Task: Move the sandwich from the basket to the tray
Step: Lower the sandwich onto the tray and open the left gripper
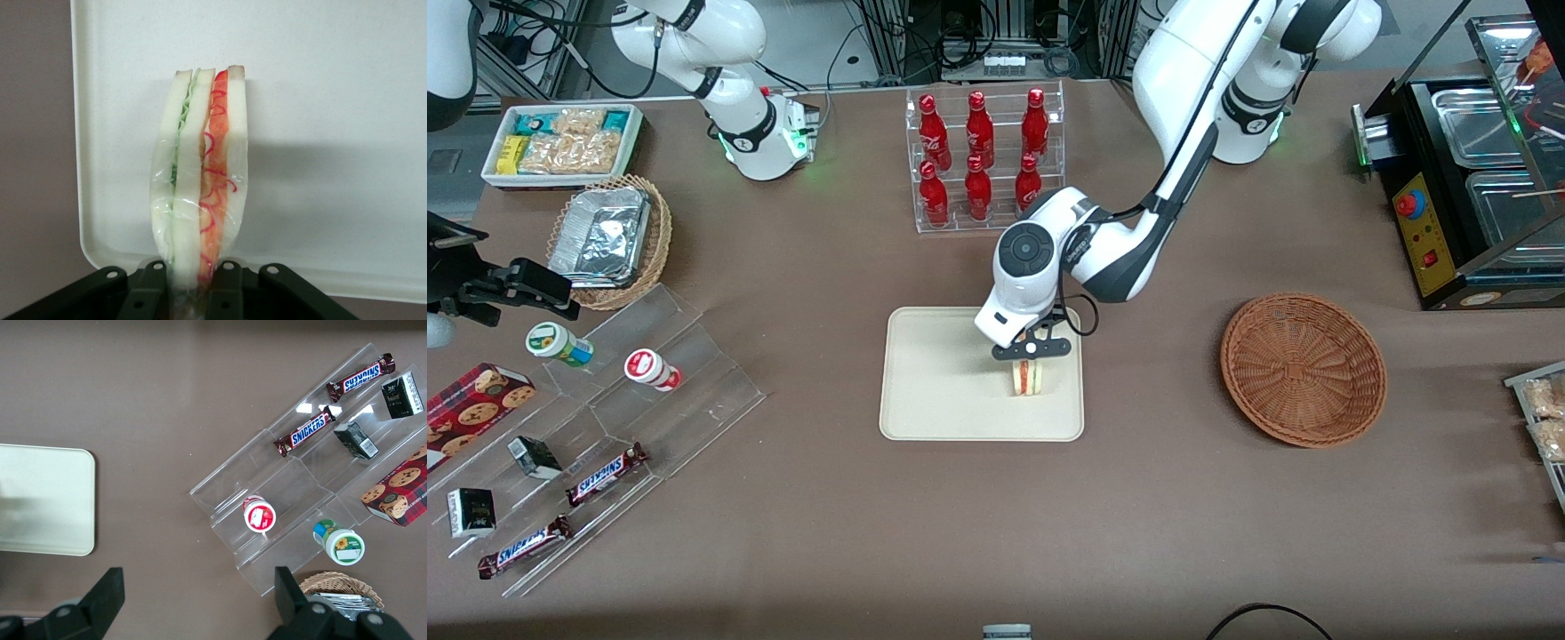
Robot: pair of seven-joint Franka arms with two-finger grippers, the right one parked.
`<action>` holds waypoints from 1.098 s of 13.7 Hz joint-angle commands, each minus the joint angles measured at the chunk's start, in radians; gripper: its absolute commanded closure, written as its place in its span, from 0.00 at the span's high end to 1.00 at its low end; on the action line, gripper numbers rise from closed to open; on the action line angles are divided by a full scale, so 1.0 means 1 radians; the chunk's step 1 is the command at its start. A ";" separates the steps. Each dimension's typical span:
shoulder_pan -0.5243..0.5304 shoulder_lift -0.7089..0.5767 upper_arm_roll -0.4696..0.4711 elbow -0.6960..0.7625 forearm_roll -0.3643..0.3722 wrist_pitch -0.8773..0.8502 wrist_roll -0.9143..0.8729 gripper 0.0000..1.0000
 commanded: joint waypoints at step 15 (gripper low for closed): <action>0.008 -0.285 0.110 0.039 0.024 -0.361 -0.006 1.00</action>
